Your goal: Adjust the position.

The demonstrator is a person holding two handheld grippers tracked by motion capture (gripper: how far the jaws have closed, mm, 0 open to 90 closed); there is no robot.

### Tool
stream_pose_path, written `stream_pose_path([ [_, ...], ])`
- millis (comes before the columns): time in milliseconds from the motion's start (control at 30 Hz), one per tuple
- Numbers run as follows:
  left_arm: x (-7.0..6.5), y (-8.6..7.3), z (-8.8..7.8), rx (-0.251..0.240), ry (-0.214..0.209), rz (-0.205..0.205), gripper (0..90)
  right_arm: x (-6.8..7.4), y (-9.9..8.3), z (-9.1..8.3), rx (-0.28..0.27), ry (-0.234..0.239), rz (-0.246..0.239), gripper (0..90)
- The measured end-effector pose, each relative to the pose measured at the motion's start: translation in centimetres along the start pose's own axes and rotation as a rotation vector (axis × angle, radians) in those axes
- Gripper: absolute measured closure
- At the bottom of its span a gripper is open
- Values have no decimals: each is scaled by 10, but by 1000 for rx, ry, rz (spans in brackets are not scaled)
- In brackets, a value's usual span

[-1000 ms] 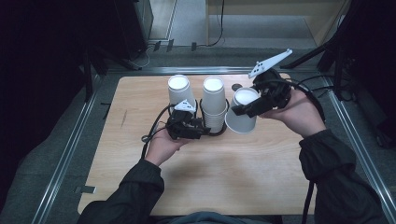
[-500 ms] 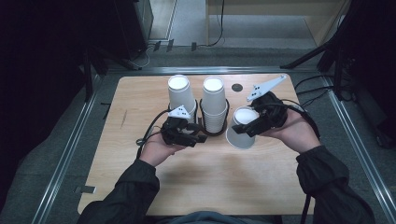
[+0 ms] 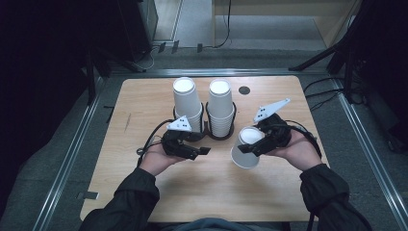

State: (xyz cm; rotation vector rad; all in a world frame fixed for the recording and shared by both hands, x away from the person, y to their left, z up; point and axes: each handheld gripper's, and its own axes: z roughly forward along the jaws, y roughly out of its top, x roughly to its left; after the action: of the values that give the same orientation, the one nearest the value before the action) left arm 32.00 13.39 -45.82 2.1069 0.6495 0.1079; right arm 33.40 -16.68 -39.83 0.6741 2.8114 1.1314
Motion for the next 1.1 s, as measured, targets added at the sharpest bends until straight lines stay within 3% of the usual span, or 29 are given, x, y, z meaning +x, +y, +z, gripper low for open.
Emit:
stream_pose_path([
  [133,-1,-5,-1,-15,-3,-9,303,0,-6,15,0,48,10,250],
  [333,2,-11,-1,-6,-18,-21,304,0,-8,27,-8,64,-9,250],
  [433,2,-13,-2,11,-48,-33,313,0,-8,35,-16,88,-23,250],
  [500,1,-14,-3,9,-66,-26,266,0,-8,41,-11,101,-23,250],
  [533,0,-15,-3,7,-72,-11,186,-1,-8,45,-12,110,-25,250],
  [667,-1,-19,-3,31,-102,23,89,-2,-7,50,-25,117,-35,250],
  [767,-1,-21,-1,42,-110,8,19,-2,-7,53,-28,119,-35,251],
  [800,0,-23,1,71,-126,12,16,-2,-5,56,-33,129,-36,251],
  [867,0,-24,3,79,-129,22,16,-1,-5,57,-35,131,-34,251],
  [900,-1,-25,5,85,-110,40,16,0,-3,60,-42,139,-37,251],
  [1100,-1,-26,10,94,-111,55,15,2,3,71,-58,165,-48,251],
])
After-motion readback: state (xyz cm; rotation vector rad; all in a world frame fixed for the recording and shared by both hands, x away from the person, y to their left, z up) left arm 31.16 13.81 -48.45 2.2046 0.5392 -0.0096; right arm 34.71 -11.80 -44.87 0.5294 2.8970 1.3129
